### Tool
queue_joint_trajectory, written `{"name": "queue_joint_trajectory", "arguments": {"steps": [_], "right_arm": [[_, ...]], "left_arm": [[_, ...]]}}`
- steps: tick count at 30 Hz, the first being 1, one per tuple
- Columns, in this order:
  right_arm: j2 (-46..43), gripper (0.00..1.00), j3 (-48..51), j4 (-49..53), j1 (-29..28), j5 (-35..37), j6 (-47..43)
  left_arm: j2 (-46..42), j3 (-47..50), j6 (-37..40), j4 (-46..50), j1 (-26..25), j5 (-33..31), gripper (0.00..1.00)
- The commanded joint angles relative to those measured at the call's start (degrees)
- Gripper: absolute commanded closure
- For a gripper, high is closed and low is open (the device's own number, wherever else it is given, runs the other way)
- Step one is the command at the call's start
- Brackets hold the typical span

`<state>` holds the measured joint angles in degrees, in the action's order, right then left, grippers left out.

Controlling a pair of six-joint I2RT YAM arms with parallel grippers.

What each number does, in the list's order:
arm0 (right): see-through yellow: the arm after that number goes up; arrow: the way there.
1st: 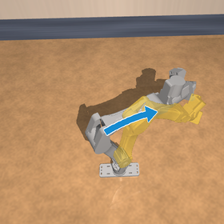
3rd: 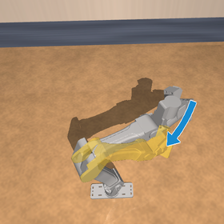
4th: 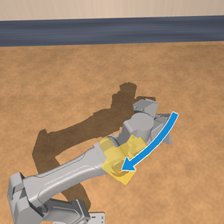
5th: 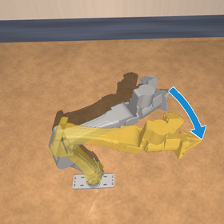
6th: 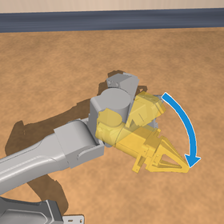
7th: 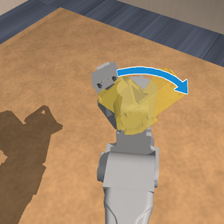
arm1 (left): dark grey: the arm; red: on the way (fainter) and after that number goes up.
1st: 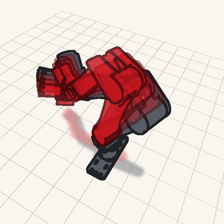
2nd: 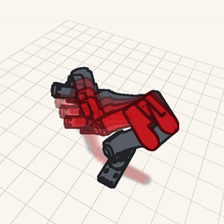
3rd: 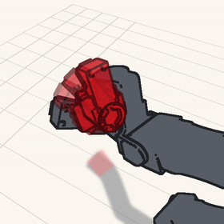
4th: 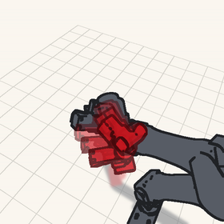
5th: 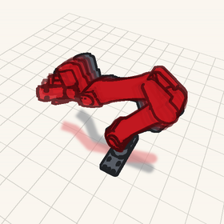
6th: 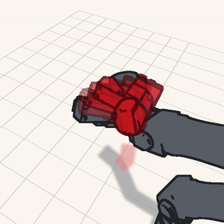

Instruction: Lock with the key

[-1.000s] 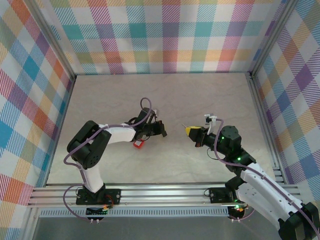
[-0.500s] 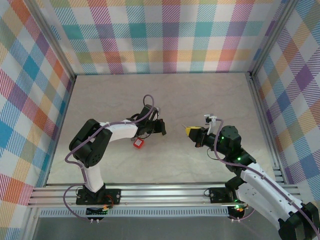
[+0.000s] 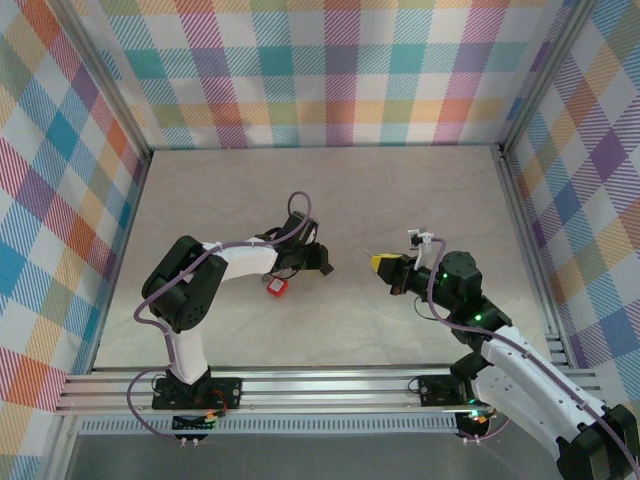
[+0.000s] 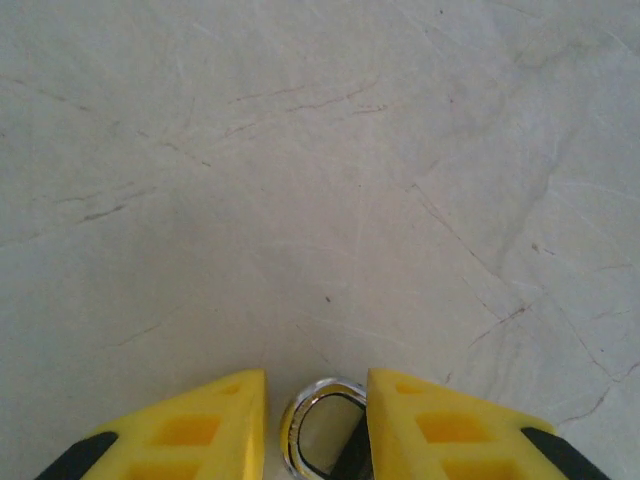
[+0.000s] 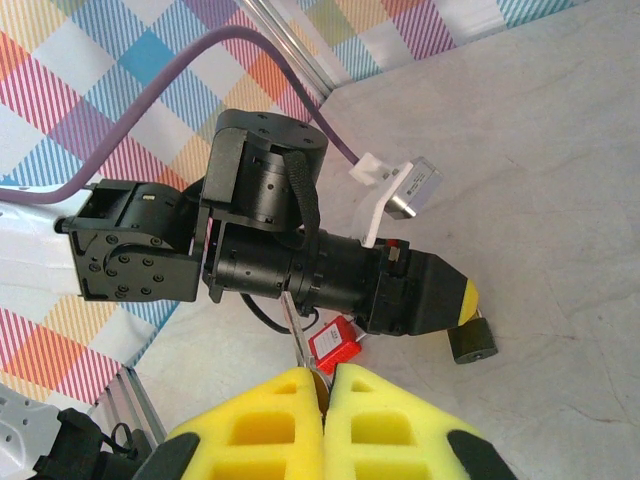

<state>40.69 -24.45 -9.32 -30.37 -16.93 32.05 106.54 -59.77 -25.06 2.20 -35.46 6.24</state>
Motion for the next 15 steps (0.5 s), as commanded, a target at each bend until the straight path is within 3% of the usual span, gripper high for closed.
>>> {"name": "queue_joint_trajectory", "arguments": {"steps": [1, 9, 15], "right_arm": [[0.25, 1.0, -1.5, -0.65, 0.05, -0.39, -0.7], [2.87, 1.0, -1.61, -0.48, 0.05, 0.3, -0.1], [8.0, 1.0, -3.11, 0.58, 0.0, 1.1, 0.02]], "left_arm": [[-0.4, -2.18, 1.46, 2.44, 0.31, -1.66, 0.66], [-3.46, -4.77, 1.69, 4.33, 1.0, -3.94, 0.5], [-12.18, -5.97, 0.76, 5.62, 1.1, -4.71, 0.36]]}}
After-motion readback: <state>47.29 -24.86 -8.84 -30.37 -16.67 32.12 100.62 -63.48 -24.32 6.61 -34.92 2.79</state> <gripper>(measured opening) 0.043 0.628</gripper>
